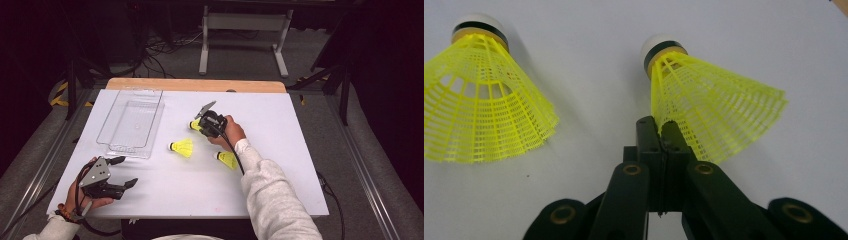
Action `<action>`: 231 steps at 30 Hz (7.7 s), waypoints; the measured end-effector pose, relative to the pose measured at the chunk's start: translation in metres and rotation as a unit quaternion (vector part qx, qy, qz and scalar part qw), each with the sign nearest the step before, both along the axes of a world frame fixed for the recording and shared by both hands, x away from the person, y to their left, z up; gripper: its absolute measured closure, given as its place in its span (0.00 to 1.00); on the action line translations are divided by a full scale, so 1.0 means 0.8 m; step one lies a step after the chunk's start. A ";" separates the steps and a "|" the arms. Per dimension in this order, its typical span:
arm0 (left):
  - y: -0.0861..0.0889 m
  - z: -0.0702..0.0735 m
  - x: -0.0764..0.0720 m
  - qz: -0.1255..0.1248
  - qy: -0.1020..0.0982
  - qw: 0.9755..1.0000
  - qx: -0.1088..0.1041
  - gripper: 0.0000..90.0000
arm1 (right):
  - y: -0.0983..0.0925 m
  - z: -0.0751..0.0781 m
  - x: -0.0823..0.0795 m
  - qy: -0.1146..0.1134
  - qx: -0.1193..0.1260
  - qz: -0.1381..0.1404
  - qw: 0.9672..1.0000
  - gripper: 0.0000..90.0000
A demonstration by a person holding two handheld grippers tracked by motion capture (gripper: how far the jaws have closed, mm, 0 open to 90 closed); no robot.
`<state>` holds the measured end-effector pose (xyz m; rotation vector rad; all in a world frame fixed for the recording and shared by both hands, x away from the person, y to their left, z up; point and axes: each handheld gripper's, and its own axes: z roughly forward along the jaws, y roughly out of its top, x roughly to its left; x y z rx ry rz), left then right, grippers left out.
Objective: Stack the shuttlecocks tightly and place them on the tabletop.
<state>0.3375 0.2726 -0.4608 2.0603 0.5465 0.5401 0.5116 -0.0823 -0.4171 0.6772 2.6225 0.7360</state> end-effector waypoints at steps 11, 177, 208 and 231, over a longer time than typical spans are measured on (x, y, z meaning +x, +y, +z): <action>0.002 0.000 -0.002 0.003 -0.001 1.000 0.000 0.18 | -0.008 0.022 -0.017 -0.020 0.010 0.008 1.000 1.00; -0.001 -0.001 -0.003 0.003 0.000 1.000 0.009 0.17 | -0.036 0.046 -0.110 -0.046 0.089 0.042 0.994 0.64; 0.000 0.000 -0.003 0.008 -0.004 1.000 0.008 0.17 | -0.087 0.048 -0.137 -0.112 0.150 -0.008 0.982 0.48; 0.003 0.000 -0.005 0.012 -0.006 1.000 0.009 0.17 | -0.118 0.029 -0.165 -0.150 0.180 -0.034 0.972 0.19</action>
